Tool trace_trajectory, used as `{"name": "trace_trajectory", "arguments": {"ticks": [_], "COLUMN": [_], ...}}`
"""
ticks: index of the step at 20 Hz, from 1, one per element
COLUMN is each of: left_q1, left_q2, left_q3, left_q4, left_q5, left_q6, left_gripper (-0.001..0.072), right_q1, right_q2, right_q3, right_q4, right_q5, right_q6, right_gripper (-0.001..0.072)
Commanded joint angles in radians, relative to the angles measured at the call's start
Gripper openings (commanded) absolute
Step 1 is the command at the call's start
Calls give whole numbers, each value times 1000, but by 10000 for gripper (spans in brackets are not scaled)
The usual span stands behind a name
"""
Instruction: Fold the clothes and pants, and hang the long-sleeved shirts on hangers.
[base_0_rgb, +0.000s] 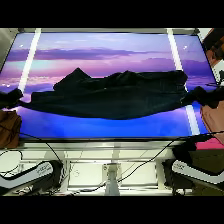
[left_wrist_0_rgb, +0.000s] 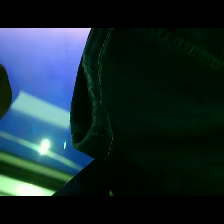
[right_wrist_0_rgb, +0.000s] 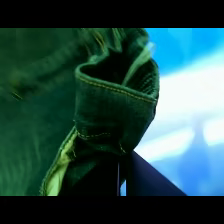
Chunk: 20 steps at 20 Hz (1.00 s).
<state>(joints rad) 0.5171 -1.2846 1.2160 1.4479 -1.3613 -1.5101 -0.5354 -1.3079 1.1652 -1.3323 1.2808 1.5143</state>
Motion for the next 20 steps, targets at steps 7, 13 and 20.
{"name": "trace_trajectory", "arguments": {"ticks": [7, 13, 20], "left_q1": [-39, -93, -93], "left_q2": [-255, -270, -270], "left_q3": [-9, -8, 7], "left_q4": [181, 359, 429], "left_q5": [-293, -203, -153], "left_q6": [23, 26, 26], "left_gripper": [44, 45, 44], "right_q1": [1, 1, 1], "right_q2": [0, 0, 22], "right_q3": [-129, -169, -163], "right_q4": [-123, -243, -271], "right_q5": [231, 313, 392], "right_q6": [-69, -77, -109], "right_gripper": [34, 34, 34]}}
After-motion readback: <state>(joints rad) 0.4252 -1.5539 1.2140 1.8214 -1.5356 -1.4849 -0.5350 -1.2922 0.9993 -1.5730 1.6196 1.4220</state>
